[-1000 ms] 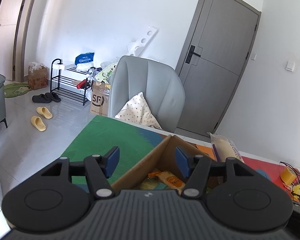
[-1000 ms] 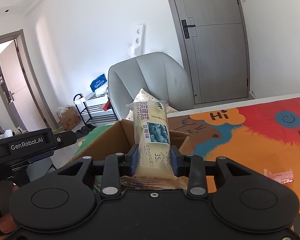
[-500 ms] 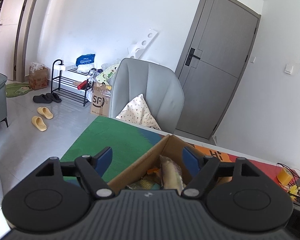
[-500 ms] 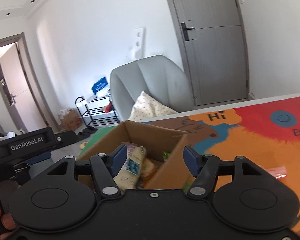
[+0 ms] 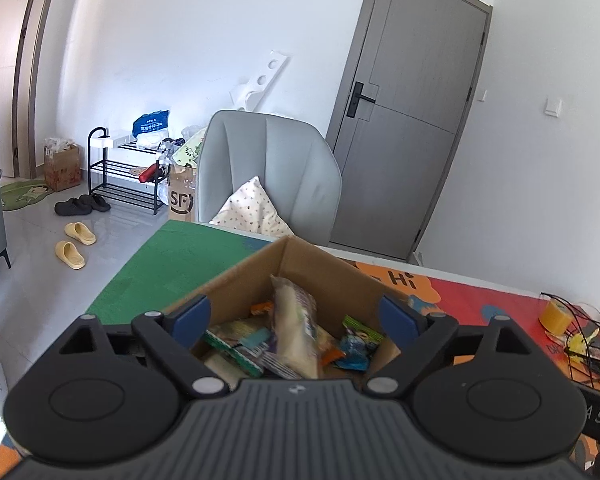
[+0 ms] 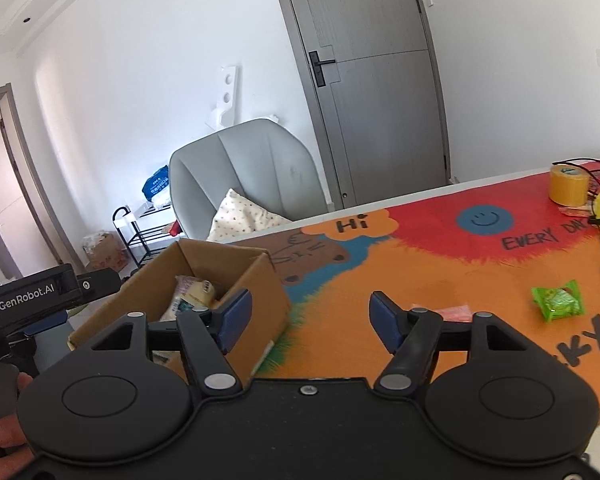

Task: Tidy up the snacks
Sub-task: 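Move both tools from the box to the remaining candies on the mat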

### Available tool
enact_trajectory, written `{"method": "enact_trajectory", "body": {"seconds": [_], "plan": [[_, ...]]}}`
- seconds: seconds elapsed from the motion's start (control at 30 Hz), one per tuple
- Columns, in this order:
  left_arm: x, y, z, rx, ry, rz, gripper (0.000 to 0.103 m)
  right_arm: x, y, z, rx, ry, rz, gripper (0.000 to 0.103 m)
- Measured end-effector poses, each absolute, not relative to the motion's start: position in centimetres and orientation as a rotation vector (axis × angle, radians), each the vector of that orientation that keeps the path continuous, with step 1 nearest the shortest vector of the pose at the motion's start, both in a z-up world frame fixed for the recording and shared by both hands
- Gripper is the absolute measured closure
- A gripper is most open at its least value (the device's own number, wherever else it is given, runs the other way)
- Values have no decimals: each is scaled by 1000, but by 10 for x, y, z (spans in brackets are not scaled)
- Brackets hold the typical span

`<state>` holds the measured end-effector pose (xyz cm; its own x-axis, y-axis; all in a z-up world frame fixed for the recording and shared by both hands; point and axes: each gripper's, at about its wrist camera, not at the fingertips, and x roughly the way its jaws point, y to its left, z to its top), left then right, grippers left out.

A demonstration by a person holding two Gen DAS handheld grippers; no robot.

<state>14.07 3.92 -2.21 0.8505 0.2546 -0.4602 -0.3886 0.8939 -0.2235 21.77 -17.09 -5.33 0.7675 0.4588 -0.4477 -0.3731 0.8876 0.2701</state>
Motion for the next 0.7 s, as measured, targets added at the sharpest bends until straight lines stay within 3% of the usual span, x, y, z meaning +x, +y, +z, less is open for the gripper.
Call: {"method": "enact_trajectory", "body": {"seconds": [0.4,0.7], "plan": [[146,-18,-33,-227,494,289,11,211,-228,-69,189,549,354,14],[166,-58,-41,-193,514,217,11,220,-272,-83,205,555,243,12]]}}
